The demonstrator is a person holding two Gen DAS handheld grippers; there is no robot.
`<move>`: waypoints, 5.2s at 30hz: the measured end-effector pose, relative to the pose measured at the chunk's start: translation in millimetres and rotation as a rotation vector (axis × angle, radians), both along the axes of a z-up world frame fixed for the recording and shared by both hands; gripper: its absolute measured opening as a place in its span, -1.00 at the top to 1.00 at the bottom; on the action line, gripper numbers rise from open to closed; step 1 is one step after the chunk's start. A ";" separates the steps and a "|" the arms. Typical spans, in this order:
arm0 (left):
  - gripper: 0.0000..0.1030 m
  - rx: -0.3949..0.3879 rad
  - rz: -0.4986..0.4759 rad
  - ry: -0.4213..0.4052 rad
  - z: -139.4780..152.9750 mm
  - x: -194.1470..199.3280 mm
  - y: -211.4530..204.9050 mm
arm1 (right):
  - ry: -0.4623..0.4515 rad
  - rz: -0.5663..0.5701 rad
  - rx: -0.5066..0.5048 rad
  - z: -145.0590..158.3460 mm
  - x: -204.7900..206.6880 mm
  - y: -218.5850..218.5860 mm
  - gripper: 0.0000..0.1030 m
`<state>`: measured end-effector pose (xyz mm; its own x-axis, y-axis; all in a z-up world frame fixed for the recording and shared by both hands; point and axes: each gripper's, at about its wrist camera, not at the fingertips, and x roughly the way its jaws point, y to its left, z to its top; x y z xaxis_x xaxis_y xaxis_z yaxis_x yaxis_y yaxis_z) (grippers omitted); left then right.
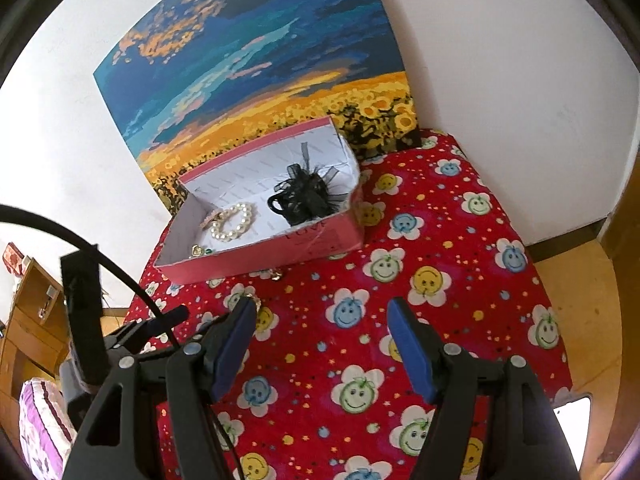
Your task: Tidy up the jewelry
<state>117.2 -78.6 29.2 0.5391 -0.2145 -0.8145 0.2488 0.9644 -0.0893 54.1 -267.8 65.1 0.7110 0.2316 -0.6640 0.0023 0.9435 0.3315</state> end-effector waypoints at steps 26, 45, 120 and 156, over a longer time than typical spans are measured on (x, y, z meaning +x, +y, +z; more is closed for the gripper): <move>0.66 0.034 0.000 -0.010 -11.8 19.3 -24.4 | 0.023 0.000 0.013 -15.0 2.2 -11.4 -0.37; 0.88 -0.098 0.124 -0.092 31.1 -12.0 72.5 | 0.024 0.098 -0.046 -19.7 19.2 47.7 -0.36; 0.88 -0.123 0.085 -0.280 85.8 28.6 66.5 | -0.190 0.130 -0.099 29.0 59.0 74.8 0.66; 0.87 -0.067 0.140 -0.160 8.9 94.3 63.1 | -0.117 0.106 -0.131 -30.9 117.8 93.9 0.20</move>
